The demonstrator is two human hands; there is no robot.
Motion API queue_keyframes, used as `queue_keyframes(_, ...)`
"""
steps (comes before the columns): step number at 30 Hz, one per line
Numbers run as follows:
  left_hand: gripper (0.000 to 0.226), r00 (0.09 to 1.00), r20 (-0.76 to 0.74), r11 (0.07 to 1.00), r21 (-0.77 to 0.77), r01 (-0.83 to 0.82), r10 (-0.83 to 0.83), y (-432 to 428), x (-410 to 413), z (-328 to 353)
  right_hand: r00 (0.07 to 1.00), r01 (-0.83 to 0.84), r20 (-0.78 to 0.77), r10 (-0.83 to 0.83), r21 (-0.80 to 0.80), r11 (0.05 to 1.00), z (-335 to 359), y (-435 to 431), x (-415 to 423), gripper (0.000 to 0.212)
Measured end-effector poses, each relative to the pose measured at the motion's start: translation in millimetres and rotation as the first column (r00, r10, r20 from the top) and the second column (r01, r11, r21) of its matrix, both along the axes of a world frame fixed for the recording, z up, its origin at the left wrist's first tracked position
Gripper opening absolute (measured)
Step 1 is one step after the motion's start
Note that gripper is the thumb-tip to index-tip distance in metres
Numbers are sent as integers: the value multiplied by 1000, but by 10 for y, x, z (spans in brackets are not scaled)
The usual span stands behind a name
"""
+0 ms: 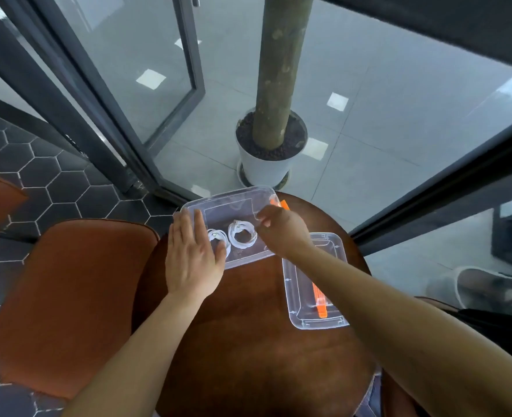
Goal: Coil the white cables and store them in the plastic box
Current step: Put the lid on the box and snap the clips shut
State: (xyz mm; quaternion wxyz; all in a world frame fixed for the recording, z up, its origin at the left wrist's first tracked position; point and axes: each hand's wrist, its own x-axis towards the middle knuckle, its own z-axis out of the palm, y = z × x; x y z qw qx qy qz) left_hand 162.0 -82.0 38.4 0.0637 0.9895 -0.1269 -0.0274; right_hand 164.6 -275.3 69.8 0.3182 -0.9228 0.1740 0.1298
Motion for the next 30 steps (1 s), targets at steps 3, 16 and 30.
queue_keyframes(3,71,993,40,991,-75,114,-111,-192,-179,170,996,80,36,-81,36,996,119,-158,-205,26)
queue_keyframes(16,35,949,-273,933,-356,53,-158,-1017,-1155,-65,965,240,-109,-238,6,971,-229,-1036,-1387,25)
queue_keyframes(30,58,669,-739,872,-278,-403,73,-1332,-1172,-480,850,395,-322,-417,-135,909,-1094,-1141,-1735,33)
